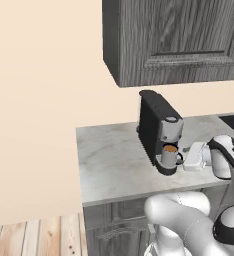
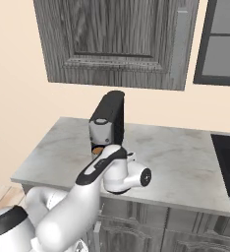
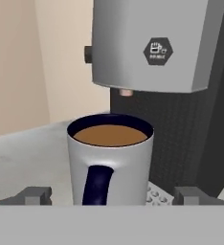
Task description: Pick up the brewed coffee from the coffee machine and place it next to the breakfast plate on the dining counter.
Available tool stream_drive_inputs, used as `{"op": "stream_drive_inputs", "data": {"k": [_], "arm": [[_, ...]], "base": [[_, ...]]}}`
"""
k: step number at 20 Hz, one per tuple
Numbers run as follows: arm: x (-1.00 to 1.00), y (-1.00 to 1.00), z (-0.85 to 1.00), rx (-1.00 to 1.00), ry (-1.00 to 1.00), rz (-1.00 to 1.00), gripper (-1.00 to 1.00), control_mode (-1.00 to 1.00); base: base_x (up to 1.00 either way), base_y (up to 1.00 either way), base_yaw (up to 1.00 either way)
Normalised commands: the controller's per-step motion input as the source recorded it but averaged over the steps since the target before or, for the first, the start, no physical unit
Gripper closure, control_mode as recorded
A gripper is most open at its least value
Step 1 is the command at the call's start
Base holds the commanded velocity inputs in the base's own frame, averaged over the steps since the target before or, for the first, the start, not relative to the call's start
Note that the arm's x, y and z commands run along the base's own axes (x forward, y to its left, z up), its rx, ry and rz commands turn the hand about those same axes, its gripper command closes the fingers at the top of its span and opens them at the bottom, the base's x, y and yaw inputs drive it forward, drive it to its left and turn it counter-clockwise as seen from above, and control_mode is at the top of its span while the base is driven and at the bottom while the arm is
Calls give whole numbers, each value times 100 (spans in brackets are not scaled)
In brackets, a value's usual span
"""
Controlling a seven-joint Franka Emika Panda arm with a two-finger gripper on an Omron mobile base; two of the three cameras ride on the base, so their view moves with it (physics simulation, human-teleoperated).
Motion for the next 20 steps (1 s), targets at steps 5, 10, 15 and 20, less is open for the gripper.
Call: {"op": "stream_drive_inputs", "data": {"k": [5,10,15,20], "arm": [[18,1,-15,0,0,0,-100,-100],[14,12,-15,0,0,0,100,-100],[0,0,0,0,0,0,100,-100],[-24,4,1,0,0,3,100,-100]], "base": [[0,0,0],[0,0,0],[0,0,0],[0,0,0]]}}
